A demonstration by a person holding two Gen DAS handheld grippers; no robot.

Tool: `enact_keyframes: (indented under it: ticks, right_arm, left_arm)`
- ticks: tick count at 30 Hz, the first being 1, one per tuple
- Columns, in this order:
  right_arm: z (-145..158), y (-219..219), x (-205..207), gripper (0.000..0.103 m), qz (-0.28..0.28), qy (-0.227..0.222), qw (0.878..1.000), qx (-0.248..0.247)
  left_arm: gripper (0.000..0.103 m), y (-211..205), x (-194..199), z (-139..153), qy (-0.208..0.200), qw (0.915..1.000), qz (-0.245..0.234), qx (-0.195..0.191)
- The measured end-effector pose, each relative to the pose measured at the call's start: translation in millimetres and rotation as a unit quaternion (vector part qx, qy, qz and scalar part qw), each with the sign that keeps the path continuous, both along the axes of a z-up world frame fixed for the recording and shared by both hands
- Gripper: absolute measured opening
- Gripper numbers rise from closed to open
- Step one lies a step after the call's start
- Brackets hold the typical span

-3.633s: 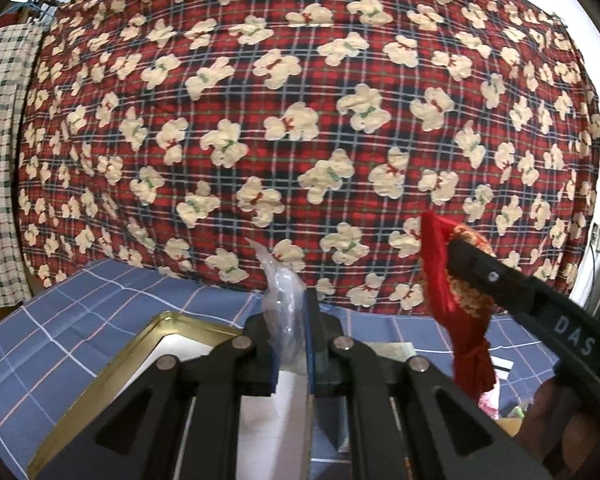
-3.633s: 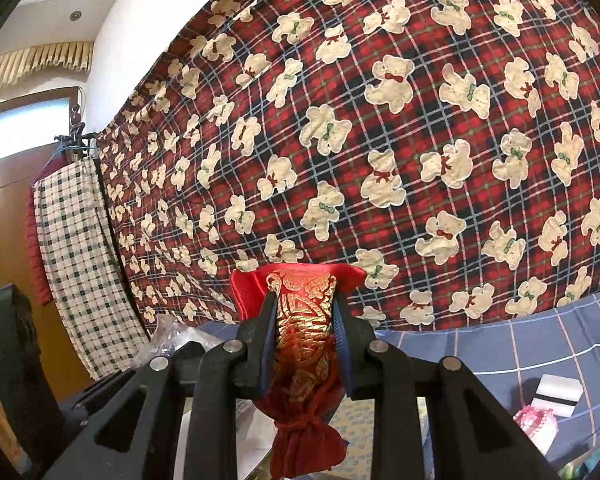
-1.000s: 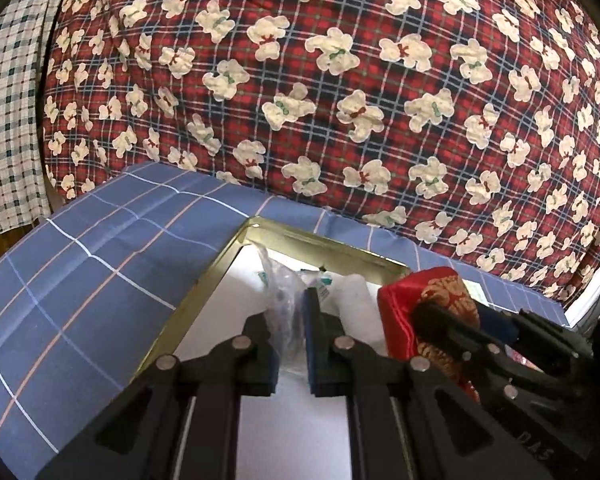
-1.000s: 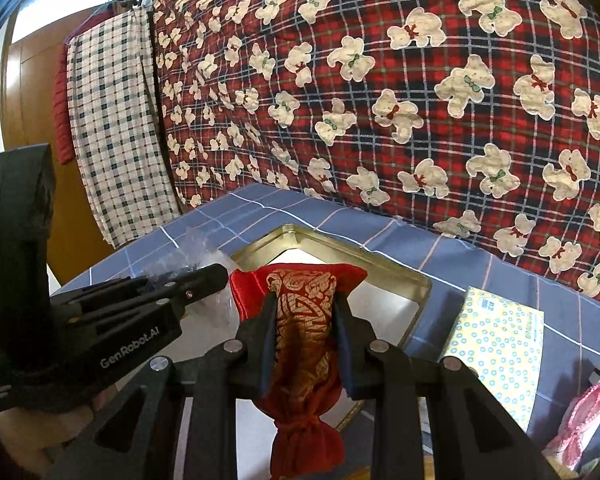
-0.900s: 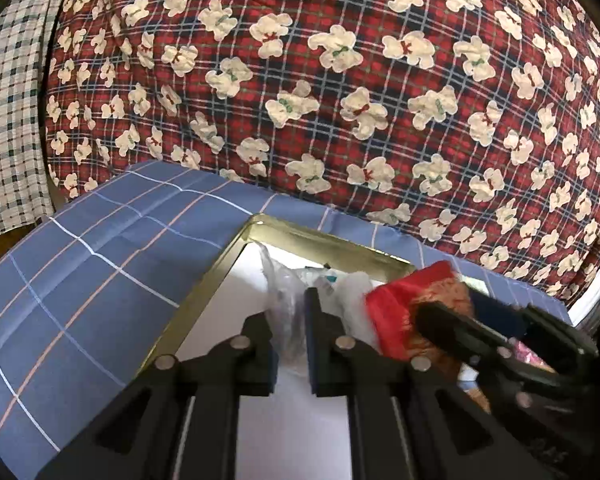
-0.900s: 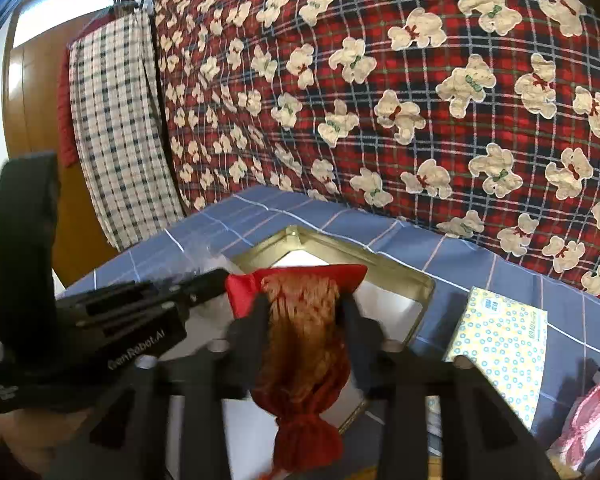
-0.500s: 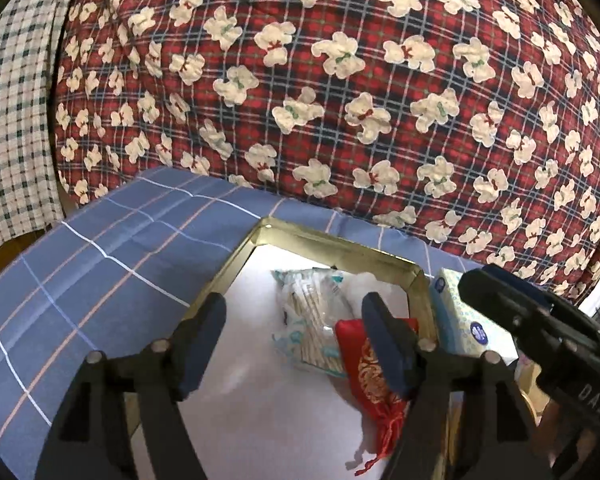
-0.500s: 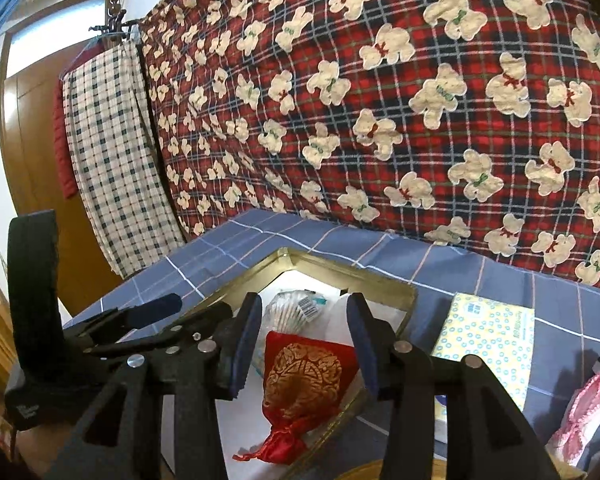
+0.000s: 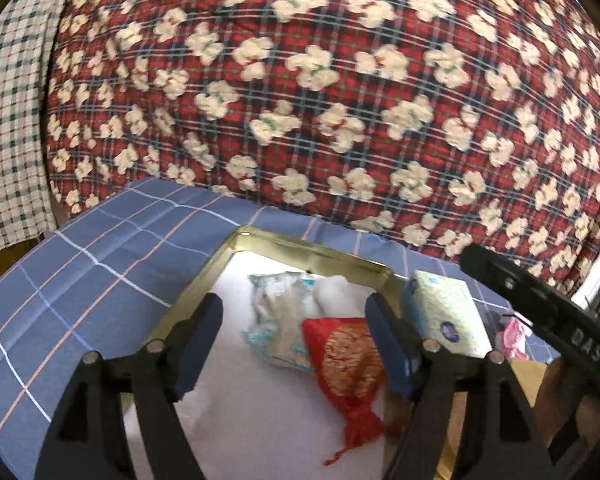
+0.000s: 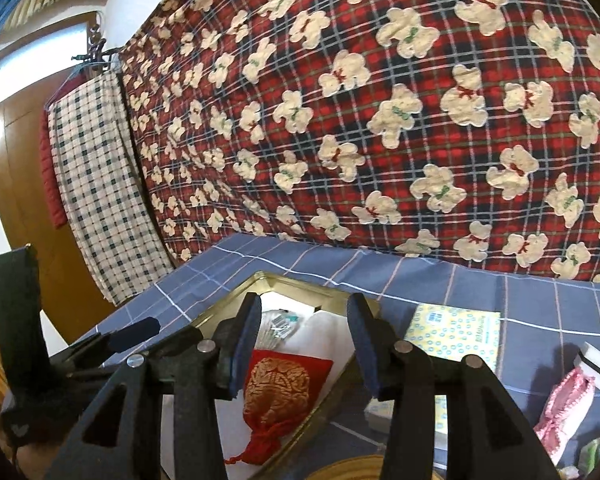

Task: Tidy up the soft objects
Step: 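Move both tools back toward the remaining items on the sheet, then grasp the pink-trimmed white cloth with the right tool while the left tool grasps the yellow sponge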

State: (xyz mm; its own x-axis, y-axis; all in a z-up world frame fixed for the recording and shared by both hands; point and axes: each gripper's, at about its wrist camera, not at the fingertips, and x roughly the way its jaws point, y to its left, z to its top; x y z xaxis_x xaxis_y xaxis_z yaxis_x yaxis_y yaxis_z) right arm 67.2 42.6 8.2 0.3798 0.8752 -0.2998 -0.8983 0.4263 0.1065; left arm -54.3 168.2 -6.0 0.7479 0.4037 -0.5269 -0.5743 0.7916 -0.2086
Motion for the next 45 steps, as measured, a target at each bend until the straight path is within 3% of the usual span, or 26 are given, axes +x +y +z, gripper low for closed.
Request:
enact_keyframes:
  ticks: [11,17,21,25,29,33,38,42,45]
  right_arm:
    - [7,-41,22,0.054,-0.053,-0.003,0.999,0.005]
    - [16,-81,51,0.055,-0.125,-0.012,0.992,-0.016]
    - [11,-115,87,0.055,-0.162,0.042,0.986,-0.026]
    - [-6,-139,115,0.055,-0.196,0.091,0.975,-0.058]
    - [-30,-152,139,0.055,-0.199,0.160,0.962,-0.094]
    - [-54,-160,158,0.055,-0.185,0.229,0.949,-0.113]
    - [-59,-169,164,0.055,-0.181,0.254,0.944,-0.105]
    - [-68,-169,174,0.055,-0.141,0.304,0.939,-0.077]
    - [-75,-163,176,0.055,-0.142,0.310,0.936,-0.087]
  left_arm:
    - [0.075,-53,40,-5,0.015,0.9955,-0.093,-0.011]
    - [0.075,-98,67,-6,0.037,0.9862,-0.161,0.006]
    - [0.079,-127,81,0,0.039,0.9781,-0.203,0.026]
    - [0.083,-156,100,-2,0.057,0.9624,-0.265,0.024]
    - [0.083,-184,114,-7,0.079,0.9434,-0.322,0.022]
    - [0.083,-203,128,-15,0.109,0.9303,-0.350,0.019]
    - [0.083,-205,142,-27,0.144,0.9243,-0.353,0.009]
    - [0.083,-207,150,-36,0.164,0.9153,-0.368,-0.010]
    - [0.082,-209,156,-42,0.172,0.9117,-0.373,-0.013]
